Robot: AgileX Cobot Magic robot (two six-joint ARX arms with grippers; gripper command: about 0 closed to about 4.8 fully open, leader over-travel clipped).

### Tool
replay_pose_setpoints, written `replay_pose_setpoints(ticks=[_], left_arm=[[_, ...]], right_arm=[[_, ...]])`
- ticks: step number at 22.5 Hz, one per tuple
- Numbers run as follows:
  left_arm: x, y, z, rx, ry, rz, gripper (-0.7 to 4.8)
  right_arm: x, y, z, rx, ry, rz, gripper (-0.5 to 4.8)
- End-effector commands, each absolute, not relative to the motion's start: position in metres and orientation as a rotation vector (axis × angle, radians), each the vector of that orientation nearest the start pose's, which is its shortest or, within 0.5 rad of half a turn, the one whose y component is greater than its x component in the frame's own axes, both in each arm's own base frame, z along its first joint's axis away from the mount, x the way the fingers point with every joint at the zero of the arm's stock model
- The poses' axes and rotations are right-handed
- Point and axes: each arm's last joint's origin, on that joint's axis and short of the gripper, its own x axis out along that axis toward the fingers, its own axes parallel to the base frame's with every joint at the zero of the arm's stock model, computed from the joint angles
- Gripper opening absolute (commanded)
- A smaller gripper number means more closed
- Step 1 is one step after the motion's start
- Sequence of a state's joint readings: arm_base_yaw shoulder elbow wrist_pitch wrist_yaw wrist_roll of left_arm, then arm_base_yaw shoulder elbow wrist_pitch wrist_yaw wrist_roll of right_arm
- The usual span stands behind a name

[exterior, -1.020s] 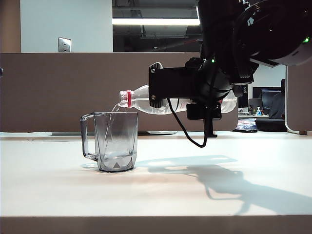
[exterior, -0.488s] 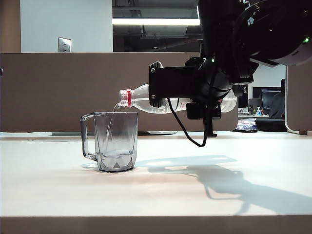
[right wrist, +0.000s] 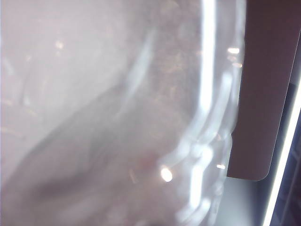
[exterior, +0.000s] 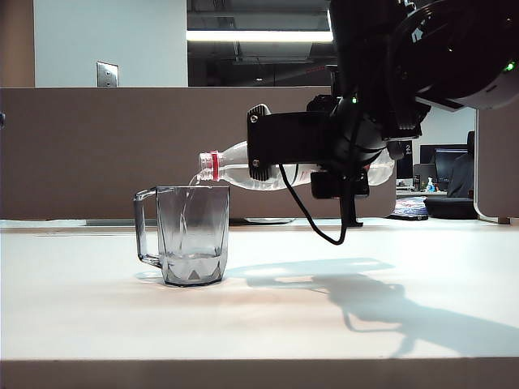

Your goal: Pick up the mineral water bottle on the table and pour water into the mug until it's half full.

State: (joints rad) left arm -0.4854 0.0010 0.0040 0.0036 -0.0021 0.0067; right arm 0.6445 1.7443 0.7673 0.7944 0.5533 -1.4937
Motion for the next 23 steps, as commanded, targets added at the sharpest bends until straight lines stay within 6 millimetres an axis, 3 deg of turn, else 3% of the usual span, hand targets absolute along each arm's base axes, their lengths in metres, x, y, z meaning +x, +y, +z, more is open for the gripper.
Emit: replay_pose_setpoints(ticks=[1, 23], left_arm=[[0.0861, -0.0453, 0.1675, 0.002, -0.023, -0.485, -0.05], [0.0861, -0.0453, 0.1675, 0.002, -0.023, -0.485, -0.05]], right_arm=[[0.2847, 0.194, 0.189, -1.556, 0.012, 0.129, 2.06], [0.2852, 0.1936, 0.1914, -1.563, -0.002, 0.107, 2.06]])
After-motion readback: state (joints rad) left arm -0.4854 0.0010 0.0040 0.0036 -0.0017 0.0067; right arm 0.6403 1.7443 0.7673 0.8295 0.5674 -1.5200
